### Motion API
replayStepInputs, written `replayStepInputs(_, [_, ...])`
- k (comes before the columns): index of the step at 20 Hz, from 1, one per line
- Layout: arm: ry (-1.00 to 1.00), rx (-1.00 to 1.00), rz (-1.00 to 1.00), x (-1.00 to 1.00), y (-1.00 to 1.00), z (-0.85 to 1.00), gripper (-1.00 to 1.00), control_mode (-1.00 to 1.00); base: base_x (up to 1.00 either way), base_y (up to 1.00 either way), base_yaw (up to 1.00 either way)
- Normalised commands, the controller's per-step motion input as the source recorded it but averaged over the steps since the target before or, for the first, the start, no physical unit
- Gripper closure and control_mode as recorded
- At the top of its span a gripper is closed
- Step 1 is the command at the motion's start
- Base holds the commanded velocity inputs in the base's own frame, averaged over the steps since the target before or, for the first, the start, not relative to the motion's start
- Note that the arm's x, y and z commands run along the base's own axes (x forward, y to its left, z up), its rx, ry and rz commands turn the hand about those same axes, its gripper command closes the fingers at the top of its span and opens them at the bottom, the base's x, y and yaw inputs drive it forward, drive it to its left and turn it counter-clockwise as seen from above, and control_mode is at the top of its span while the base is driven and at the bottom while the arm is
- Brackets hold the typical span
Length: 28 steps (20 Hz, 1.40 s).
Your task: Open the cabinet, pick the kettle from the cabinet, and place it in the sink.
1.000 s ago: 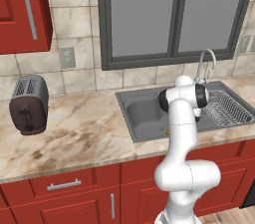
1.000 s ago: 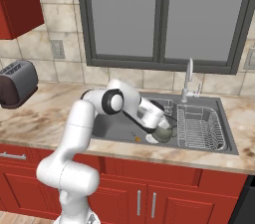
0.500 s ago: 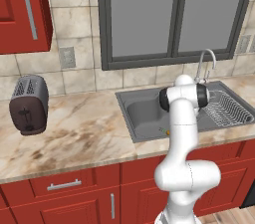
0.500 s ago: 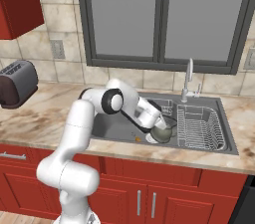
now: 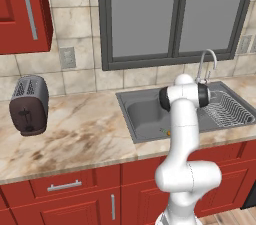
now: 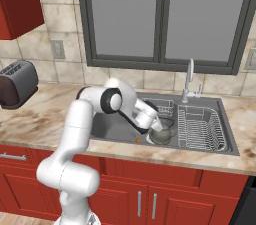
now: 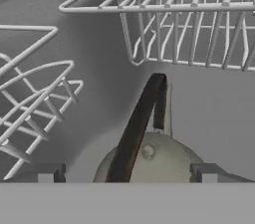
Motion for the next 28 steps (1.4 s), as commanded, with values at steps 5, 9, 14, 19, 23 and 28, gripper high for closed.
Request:
replayStepInputs(5, [0.0, 0.01, 0.0, -0.02, 0.26, -0.03, -1.0, -1.0, 0.0, 0.0, 0.0])
replayStepInputs(9, [0.0, 0.02, 0.0, -0.04, 0.17, 0.01, -1.0, -1.0, 0.0, 0.0, 0.0])
replayStepInputs(14, [0.0, 0.01, 0.0, -0.09, 0.16, 0.01, -1.0, -1.0, 0.0, 0.0, 0.0])
replayStepInputs(19, [0.03, 0.0, 0.0, -0.09, 0.11, 0.05, -1.0, -1.0, 0.0, 0.0, 0.0])
replayStepInputs(23, [0.03, 0.0, 0.0, -0.1, 0.01, 0.17, -1.0, -1.0, 0.0, 0.0, 0.0])
replayStepInputs(28, [0.13, 0.0, 0.0, -0.16, 0.0, 0.23, -1.0, -1.0, 0.0, 0.0, 0.0])
